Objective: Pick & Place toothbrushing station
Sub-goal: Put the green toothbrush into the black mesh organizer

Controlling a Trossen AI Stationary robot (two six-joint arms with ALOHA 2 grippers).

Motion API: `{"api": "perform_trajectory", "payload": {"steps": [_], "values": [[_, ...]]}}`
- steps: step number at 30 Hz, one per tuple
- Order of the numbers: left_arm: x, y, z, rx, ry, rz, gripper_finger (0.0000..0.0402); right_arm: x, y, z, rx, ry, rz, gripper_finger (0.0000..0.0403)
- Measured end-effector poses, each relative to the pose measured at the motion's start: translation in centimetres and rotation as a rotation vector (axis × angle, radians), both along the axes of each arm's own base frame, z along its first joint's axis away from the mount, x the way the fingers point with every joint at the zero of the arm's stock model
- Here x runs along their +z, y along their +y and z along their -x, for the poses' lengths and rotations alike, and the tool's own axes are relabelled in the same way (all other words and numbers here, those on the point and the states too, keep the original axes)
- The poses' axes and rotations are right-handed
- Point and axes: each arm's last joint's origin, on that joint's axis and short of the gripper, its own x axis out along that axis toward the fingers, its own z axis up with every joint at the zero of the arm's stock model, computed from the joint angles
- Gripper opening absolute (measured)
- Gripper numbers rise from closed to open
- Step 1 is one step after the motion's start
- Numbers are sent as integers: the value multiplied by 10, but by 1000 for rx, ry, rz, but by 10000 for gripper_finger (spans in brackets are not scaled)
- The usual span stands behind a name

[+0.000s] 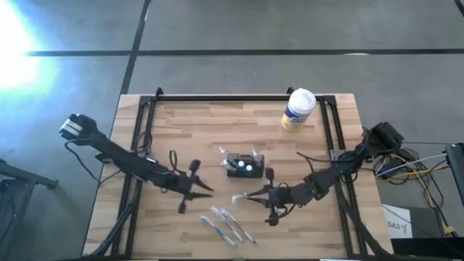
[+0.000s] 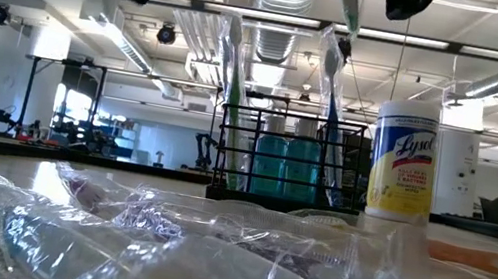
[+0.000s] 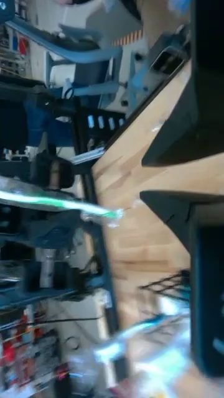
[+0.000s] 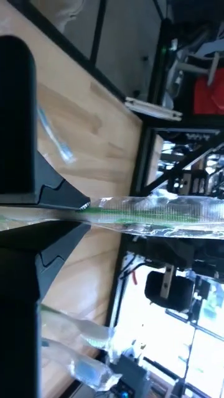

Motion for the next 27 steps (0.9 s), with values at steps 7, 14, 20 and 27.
{"api": "perform_trajectory", "payload": {"steps": [7,14,20,27], "values": [[33,-16,-41,141,-81,-67,162,-1,-1,1,-3,-9,-8,20],[39,-26,-72,166,-84,-119,204,2,-1,1,-1,-46,-11,20],[38,-29,-83,161,-84,-119,211,0,-2,1,-40,-48,8,20],[44,-31,-87,72,-133,-122,211,-6,0,-5,-53,-86,42,20]]}}
